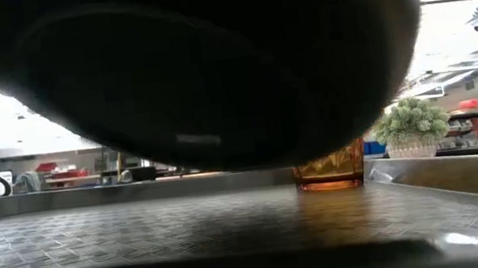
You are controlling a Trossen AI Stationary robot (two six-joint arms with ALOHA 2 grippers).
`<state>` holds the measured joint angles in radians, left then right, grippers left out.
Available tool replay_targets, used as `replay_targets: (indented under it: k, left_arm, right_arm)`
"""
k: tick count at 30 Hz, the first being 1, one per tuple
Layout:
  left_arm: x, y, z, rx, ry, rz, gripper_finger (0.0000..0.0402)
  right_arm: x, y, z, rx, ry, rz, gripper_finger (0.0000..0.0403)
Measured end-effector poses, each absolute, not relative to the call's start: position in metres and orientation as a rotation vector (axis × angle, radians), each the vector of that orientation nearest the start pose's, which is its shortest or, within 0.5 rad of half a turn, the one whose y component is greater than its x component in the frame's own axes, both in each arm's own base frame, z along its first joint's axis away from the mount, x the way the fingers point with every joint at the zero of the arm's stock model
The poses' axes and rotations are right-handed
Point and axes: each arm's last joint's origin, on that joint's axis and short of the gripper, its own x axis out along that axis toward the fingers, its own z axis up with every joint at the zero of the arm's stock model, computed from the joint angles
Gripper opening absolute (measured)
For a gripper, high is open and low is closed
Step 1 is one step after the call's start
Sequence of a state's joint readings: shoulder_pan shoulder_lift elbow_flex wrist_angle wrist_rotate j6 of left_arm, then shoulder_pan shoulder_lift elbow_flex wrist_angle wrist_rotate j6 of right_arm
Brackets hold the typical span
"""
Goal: Pick and place plate/cup/fork/spoon on tray
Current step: Put the black plate on the tray, then put the orange fork beside the black plate on the tray
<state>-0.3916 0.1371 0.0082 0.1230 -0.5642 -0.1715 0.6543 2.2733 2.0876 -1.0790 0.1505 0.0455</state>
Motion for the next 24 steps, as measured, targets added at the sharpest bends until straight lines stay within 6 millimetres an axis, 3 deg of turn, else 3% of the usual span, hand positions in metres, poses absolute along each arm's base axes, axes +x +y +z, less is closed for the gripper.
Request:
replay_targets:
  k: [8,15,24]
  left_arm:
    - [0.1,-0.024,0.167,-0.168,-0.009,0.173,0.0043]
    - [0.1,-0.024,0.167,-0.168,-0.009,0.173,0.0043]
    - [0.1,-0.024,0.167,-0.168,-0.009,0.173,0.0043]
  right_arm:
    - [0.366,0.284,0.22,-0.473,1.284,0.426,0.0054]
    - [0.357,0.29,0.219,-0.373,1.349,0.435,0.0094]
    - [0.341,0.294,0.224,-0.315,1.429,0.315,0.0101]
